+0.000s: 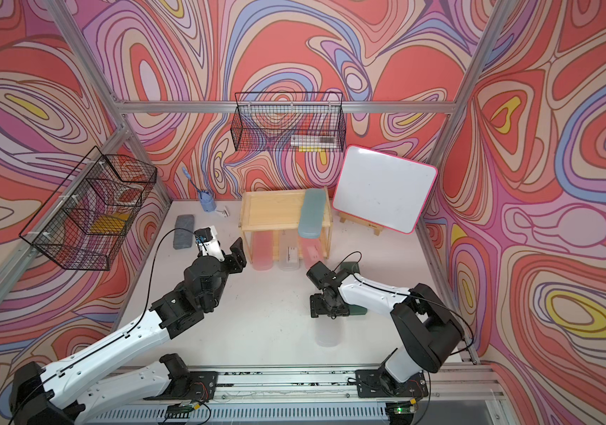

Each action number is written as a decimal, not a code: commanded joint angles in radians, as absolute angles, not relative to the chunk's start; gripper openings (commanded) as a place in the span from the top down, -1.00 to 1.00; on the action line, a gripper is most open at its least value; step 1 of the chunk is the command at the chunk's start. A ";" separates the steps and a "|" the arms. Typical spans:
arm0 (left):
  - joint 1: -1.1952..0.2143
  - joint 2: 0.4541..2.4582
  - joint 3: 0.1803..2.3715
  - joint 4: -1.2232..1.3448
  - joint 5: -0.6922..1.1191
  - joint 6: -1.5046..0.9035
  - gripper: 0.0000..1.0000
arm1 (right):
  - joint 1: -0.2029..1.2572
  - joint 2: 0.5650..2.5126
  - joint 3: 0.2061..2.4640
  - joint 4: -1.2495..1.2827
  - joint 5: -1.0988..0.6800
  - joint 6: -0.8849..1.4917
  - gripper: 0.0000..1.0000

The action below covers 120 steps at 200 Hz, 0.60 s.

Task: Remove the pencil cases from the shelf
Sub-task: Place the pencil case at the center of the board.

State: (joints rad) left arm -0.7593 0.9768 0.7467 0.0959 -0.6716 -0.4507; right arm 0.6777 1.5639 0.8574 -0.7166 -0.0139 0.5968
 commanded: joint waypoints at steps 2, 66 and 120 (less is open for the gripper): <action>-0.750 0.972 0.744 0.077 -0.660 -0.471 -0.41 | 0.684 1.613 0.897 -0.701 0.017 0.579 -0.59; -0.739 0.968 0.744 0.060 -0.652 -0.479 -0.41 | 0.677 1.696 0.957 -0.730 0.062 0.544 -0.65; -0.733 0.970 0.744 0.055 -0.637 -0.486 -0.41 | 0.649 1.694 0.962 -0.749 0.090 0.530 -0.84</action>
